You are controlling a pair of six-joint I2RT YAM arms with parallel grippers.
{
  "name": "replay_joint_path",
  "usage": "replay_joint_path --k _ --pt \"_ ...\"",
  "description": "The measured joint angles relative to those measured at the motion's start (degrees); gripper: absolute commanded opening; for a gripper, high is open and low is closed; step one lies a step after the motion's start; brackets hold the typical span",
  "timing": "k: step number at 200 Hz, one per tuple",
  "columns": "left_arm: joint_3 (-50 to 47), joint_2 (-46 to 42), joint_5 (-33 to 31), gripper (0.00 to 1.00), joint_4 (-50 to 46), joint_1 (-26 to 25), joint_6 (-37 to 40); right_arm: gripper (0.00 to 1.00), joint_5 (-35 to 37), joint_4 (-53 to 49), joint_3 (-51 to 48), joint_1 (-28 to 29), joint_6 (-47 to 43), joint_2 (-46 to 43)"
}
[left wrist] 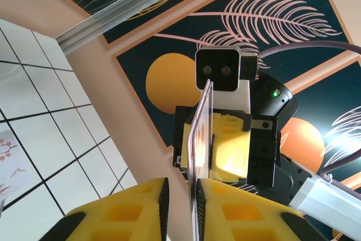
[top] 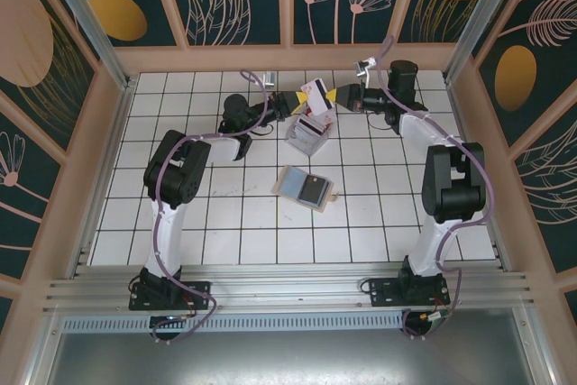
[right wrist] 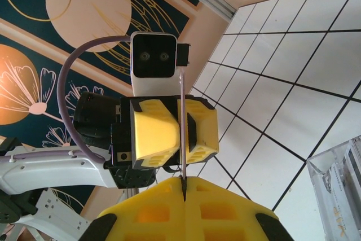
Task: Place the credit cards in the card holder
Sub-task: Place the credit card in the storage box.
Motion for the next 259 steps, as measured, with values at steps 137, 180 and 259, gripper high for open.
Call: replay_joint_path --k 137,180,259 --pt "0.04 0.24 0.39 0.00 3.65 0.02 -2.08 0.03 1.14 6.38 -2.62 -0.11 5.99 1.62" --pt "-0.13 0.24 -2.05 0.00 -6.73 0.07 3.85 0.03 3.54 5.81 -2.62 -0.11 5.97 4.09" --pt "0.96 3.43 -5.05 0.00 -15.37 1.55 7.48 0.04 7.89 -2.71 2.49 -0.59 -0.39 10.84"
